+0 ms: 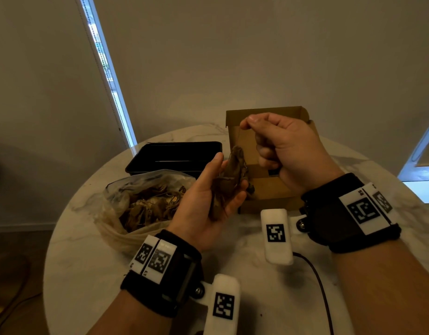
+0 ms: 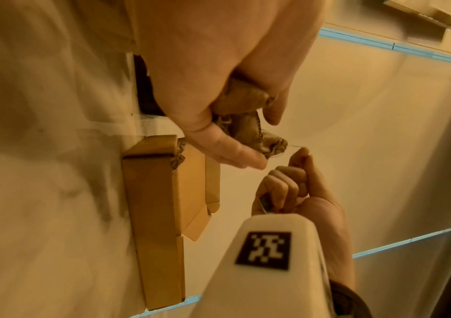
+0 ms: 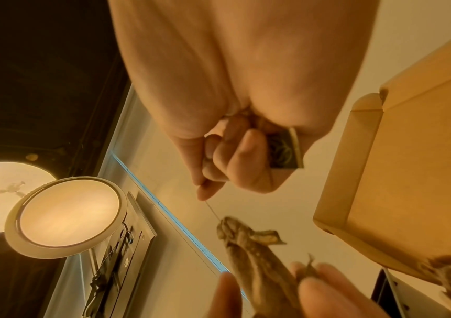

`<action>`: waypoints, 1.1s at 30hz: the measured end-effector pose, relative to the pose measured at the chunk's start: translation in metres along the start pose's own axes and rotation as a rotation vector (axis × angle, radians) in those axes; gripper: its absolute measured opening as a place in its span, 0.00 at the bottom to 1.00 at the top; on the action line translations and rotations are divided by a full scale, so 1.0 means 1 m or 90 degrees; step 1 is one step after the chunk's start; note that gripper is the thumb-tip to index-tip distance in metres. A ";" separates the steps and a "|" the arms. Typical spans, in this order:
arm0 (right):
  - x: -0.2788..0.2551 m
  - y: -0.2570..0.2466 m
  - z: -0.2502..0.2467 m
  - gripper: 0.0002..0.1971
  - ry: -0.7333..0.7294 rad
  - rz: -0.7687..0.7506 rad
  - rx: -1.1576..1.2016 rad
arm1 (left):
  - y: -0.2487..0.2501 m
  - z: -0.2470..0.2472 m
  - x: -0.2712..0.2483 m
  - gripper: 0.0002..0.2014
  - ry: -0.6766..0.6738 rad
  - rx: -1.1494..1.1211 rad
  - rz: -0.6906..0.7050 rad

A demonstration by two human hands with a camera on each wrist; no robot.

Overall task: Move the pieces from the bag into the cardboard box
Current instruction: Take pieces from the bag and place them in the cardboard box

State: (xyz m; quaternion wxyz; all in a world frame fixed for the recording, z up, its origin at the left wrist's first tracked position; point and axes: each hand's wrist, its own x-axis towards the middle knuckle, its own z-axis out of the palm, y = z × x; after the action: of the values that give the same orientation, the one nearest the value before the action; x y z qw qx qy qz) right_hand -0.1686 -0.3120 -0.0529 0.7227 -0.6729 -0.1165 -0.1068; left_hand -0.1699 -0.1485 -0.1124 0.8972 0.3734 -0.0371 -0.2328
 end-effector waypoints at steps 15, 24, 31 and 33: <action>-0.004 -0.010 0.002 0.10 0.010 -0.074 0.088 | -0.001 -0.008 0.006 0.12 0.075 -0.052 0.019; -0.003 -0.008 0.000 0.10 0.007 -0.069 0.056 | 0.001 -0.007 0.003 0.11 0.034 -0.035 0.161; -0.002 -0.002 -0.001 0.10 -0.040 -0.035 -0.047 | -0.006 0.002 -0.001 0.20 0.006 0.173 0.184; -0.002 0.001 -0.001 0.10 -0.047 -0.026 -0.072 | -0.010 0.002 0.000 0.19 0.005 0.212 0.177</action>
State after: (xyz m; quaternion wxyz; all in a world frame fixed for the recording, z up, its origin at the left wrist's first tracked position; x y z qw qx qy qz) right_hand -0.1703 -0.3127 -0.0543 0.6765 -0.7135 -0.1508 -0.1027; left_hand -0.1738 -0.1555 -0.1180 0.8467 0.5088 -0.1229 -0.0957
